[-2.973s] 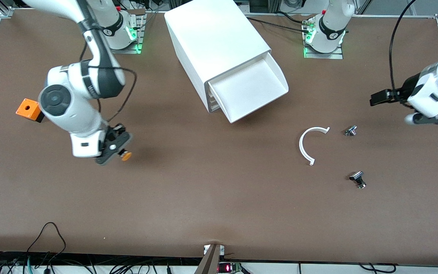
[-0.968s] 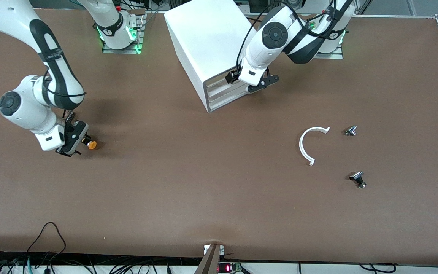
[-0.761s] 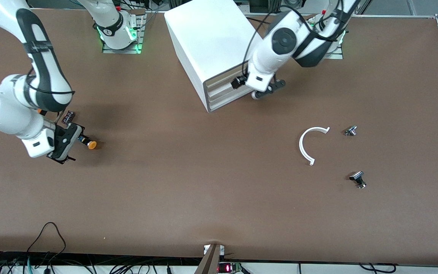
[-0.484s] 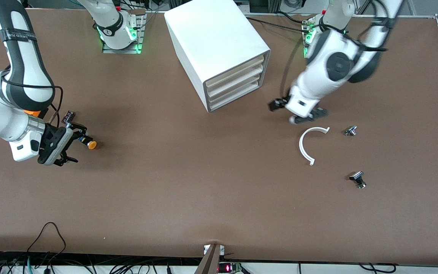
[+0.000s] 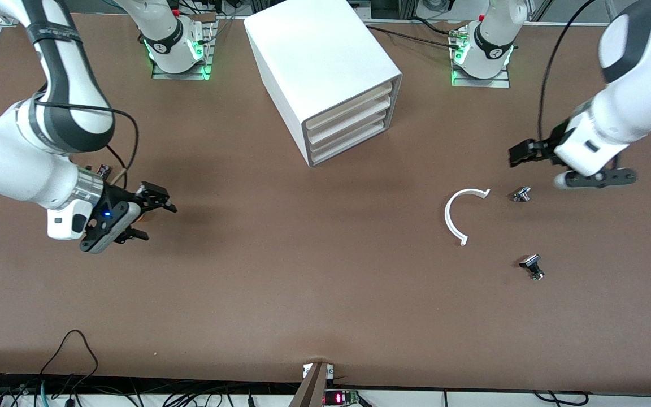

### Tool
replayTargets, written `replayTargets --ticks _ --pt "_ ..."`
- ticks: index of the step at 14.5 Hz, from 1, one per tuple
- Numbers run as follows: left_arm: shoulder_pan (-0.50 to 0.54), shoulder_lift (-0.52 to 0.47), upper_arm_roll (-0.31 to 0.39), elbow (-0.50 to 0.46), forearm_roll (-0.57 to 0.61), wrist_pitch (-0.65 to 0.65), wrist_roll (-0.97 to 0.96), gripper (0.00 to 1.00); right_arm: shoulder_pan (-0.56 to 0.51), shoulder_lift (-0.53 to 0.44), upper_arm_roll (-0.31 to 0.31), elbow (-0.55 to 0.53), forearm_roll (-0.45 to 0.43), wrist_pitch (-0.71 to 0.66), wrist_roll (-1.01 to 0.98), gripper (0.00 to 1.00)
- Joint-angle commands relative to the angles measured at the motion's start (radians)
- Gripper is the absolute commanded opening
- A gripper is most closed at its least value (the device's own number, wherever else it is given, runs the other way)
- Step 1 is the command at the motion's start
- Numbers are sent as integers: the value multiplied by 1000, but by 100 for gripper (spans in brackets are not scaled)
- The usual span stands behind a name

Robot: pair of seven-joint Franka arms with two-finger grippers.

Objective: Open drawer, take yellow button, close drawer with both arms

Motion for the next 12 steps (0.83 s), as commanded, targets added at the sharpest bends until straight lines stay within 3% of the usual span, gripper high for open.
replayTargets --ticks 1,4,8,12 --pt "22 -22 -8 27 27 -51 18 100 137 -4 -129 41 -111 -31 381 100" --pt "32 -53 -11 27 27 -52 20 100 176 -51 -171 137 -238 -252 524 100" --pt "40 -29 -5 94 56 -57 8 100 174 -61 -269 298 -277 -531 521 100" --pt "39 -22 -5 128 61 -54 14 100 162 -68 -307 300 -411 -516 516 100"
